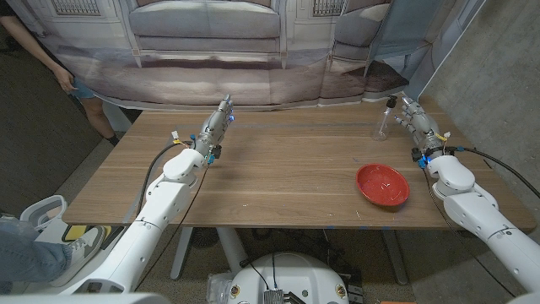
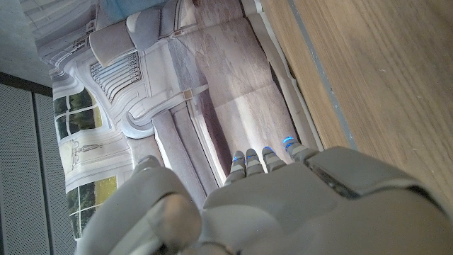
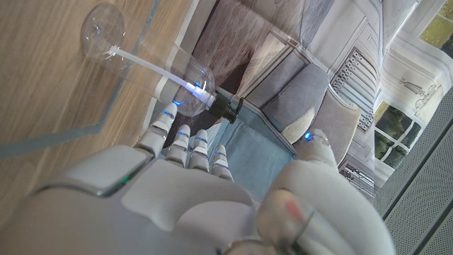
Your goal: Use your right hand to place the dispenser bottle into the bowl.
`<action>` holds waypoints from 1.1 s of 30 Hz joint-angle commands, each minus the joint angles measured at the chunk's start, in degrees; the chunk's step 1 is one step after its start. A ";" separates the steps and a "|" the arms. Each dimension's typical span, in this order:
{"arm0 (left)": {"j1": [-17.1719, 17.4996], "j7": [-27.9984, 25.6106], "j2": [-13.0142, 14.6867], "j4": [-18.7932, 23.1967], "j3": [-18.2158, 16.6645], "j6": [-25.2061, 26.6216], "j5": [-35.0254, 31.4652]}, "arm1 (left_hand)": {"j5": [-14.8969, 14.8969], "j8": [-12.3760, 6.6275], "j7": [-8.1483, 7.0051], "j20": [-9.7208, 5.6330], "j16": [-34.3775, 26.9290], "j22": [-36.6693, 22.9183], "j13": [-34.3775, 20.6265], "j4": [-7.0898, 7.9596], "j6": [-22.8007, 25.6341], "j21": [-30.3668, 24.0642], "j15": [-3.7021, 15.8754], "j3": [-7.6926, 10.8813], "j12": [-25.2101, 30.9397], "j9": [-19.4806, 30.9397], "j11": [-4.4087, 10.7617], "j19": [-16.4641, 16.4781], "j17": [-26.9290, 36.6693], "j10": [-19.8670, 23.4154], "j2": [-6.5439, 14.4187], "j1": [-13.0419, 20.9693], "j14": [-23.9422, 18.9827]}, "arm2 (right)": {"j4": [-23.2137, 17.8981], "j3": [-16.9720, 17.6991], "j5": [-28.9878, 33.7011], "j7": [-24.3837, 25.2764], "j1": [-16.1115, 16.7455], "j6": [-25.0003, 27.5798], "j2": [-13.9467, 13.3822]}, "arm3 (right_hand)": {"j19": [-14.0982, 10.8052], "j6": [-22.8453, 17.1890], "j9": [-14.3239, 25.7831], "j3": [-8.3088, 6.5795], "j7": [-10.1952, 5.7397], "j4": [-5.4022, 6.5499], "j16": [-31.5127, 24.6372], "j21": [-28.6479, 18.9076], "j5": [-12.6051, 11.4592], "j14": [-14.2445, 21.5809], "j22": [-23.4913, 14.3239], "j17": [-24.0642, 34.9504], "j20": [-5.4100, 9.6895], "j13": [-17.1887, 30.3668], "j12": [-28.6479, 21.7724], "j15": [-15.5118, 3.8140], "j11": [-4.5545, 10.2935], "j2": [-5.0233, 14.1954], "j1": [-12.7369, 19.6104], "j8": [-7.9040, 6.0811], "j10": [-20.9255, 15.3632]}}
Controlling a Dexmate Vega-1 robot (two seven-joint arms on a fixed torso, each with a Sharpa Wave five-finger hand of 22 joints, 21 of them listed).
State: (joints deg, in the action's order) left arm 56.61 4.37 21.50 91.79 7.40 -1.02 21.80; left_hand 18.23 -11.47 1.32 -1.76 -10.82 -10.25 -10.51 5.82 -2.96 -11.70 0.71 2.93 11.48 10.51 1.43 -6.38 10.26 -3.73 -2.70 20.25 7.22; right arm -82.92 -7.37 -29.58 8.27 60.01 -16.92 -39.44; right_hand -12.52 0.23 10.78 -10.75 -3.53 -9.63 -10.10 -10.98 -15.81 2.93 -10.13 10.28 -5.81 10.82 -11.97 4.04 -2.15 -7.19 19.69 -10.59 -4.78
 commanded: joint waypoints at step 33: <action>0.57 -0.71 0.69 1.73 -0.59 1.91 -0.14 | 0.15 0.00 0.04 0.24 -0.04 -0.16 -0.21 -0.01 0.30 0.08 -0.21 -0.82 0.30 0.18 -0.15 -0.09 0.35 0.38 0.23 0.64 -0.17 | 2.03 -5.78 5.63 5.44 -6.26 9.66 -2.08 | 4.13 9.73 0.37 2.18 1.28 0.45 0.27 0.54 -4.32 -7.30 -0.09 0.11 -1.42 0.24 1.50 1.42 -1.86 -2.45 6.80 0.56 9.61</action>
State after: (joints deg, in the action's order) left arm 56.47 4.18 21.98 92.58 7.09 0.39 21.57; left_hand 18.23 -11.47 1.54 -1.76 -10.82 -10.25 -10.51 5.76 -2.75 -11.70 0.61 2.53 11.48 10.51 1.13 -6.38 10.55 -3.43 -2.47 20.47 7.12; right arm -80.31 -11.70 -25.22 13.02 55.01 -10.61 -40.54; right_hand -9.13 8.22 10.82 -9.23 -2.57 -9.05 -10.09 -10.53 -19.57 -3.38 -10.14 10.26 -7.16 10.80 -10.63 5.11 -3.93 -9.77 25.39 -10.20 3.34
